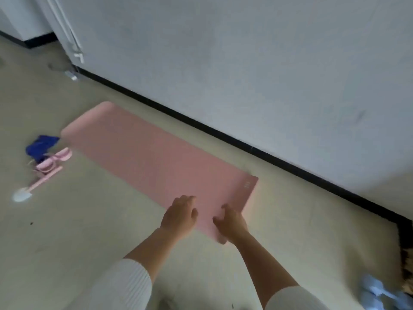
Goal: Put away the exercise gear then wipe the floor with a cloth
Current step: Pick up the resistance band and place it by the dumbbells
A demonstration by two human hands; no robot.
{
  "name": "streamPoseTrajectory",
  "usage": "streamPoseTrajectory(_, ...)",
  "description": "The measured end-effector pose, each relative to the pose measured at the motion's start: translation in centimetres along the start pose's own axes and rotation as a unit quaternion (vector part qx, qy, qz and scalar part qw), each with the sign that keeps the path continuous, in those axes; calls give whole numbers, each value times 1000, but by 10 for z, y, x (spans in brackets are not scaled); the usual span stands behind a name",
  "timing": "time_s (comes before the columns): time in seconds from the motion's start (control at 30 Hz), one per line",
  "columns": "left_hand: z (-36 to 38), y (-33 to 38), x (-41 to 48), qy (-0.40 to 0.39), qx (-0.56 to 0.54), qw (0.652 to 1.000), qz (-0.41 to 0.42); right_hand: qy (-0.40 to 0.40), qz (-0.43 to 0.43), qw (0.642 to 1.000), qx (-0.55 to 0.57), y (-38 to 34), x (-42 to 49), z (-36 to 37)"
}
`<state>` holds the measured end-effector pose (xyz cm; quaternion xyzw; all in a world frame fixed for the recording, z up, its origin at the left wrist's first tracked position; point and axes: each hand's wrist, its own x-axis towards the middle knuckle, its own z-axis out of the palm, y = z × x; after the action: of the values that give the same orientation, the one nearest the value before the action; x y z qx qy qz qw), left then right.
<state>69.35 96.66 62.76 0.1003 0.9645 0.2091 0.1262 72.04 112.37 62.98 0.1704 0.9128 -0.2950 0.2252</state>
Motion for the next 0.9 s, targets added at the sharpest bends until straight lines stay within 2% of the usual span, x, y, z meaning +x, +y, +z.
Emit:
streamPoseTrajectory(0.1,-54,-92,1,34,-5,996,-78,-26,-70,997,-15,-105,17,47)
streamPoseTrajectory(0.43,-170,-308,42,113,-63,961,-244,-83,-236,952,-175,-352,120,127)
streamPoseTrajectory(0.7,-266,-463,147,108,-96,935,-325,-138,-305,911,-240,-548,235,179)
streamPoseTrajectory(0.9,-349,-570,198,138,-132,903,-384,-162,-339,888,-265,-688,293,207)
